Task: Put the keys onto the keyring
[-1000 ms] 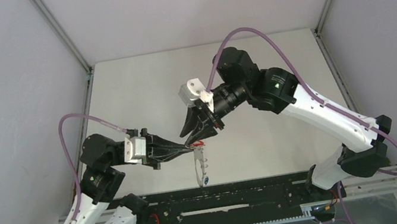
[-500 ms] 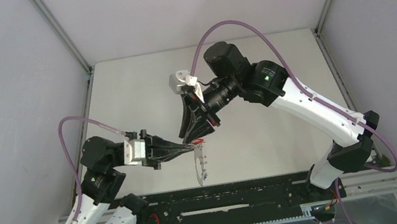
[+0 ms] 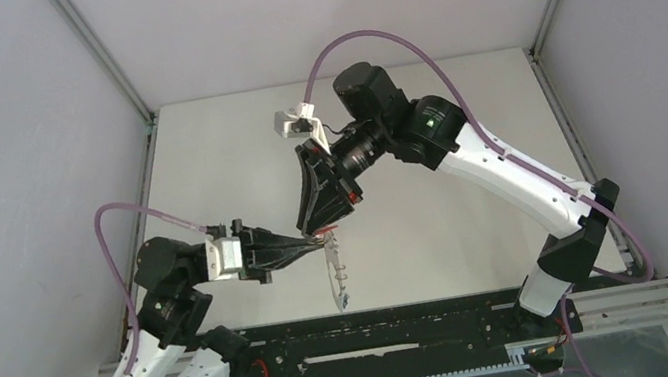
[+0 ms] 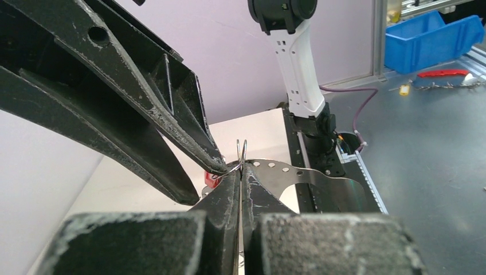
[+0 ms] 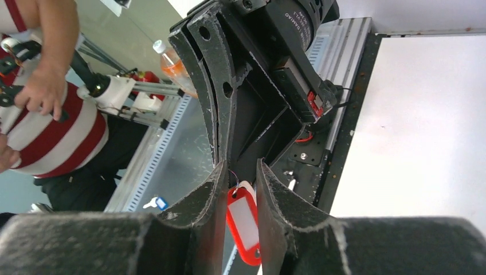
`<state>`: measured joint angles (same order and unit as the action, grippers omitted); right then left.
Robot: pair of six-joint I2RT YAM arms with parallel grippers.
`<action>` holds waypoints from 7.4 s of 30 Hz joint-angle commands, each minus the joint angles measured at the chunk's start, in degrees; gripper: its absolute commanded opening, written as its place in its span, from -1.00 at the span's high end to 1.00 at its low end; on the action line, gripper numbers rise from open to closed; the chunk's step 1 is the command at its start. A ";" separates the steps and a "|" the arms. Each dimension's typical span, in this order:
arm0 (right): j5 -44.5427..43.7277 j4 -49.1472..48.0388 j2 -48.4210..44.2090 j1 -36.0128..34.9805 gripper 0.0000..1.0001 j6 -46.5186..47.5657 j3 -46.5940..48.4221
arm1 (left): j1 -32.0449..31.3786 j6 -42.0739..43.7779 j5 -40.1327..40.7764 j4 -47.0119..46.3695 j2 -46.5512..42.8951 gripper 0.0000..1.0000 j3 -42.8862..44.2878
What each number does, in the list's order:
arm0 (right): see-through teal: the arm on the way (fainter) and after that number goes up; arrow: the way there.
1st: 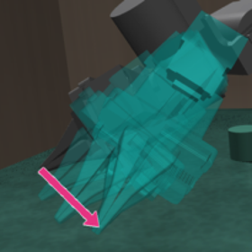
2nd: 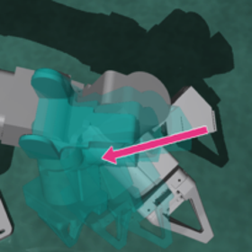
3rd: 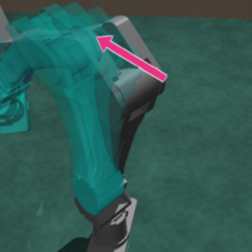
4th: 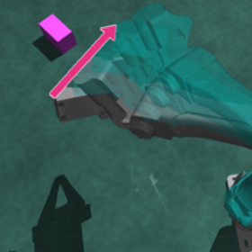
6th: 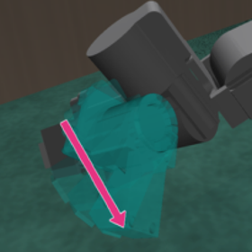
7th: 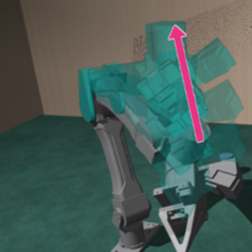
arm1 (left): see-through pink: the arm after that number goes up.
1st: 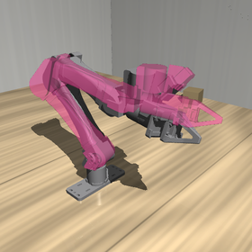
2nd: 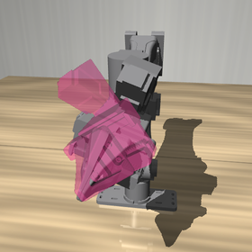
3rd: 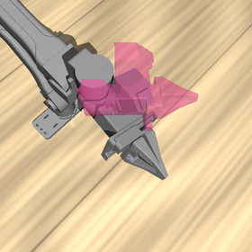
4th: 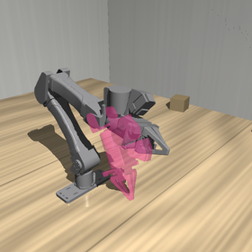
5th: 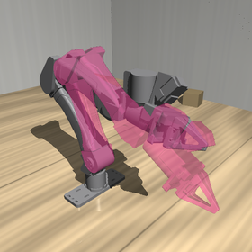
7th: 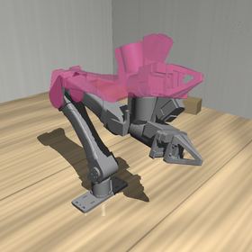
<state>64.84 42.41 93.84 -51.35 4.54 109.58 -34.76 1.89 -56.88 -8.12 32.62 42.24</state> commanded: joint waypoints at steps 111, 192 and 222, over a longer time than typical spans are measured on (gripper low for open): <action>-41.79 11.21 -8.76 -14.98 0.91 32.09 5.76 | -1.27 -12.43 16.98 -13.42 -1.57 0.99 -3.89; -25.20 20.24 -1.01 -8.83 1.00 13.83 7.04 | -2.24 66.68 6.87 31.64 -8.08 0.08 3.40; -22.30 23.06 2.53 -9.73 1.00 14.18 10.10 | -2.23 69.32 4.38 36.37 -6.91 0.49 4.92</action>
<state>41.91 65.63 96.53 -61.14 19.18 116.95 -36.73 74.74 -51.40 33.15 26.48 45.87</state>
